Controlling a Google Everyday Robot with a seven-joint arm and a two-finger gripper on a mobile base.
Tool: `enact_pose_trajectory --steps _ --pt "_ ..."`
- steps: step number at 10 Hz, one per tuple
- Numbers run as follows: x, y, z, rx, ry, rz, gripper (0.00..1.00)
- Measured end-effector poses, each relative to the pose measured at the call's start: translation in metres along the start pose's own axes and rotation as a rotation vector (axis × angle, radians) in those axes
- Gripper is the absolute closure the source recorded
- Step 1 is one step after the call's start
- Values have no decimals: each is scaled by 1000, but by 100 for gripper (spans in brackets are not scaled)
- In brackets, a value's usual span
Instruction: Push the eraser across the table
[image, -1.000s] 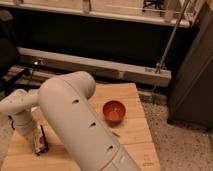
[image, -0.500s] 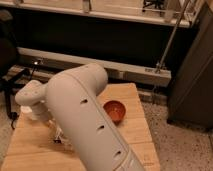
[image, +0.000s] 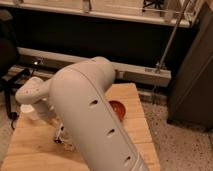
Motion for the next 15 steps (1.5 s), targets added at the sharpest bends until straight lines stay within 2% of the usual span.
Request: enact_pose_trajectory --steps 2,3,5,8,10,11,13,15 --pt "4 44 -11 -120 -54 -79 100" --pt "10 63 -14 -165 -73 -124 100" --pt "29 88 -8 -206 -67 -210 100" --pt "55 115 18 -210 -16 -311 100" --pt "64 115 39 -189 24 -326 100" --pt "66 108 45 -177 39 -317 100" --pt "71 79 60 -142 71 -259 100" --pt "73 52 67 -123 82 -191 100"
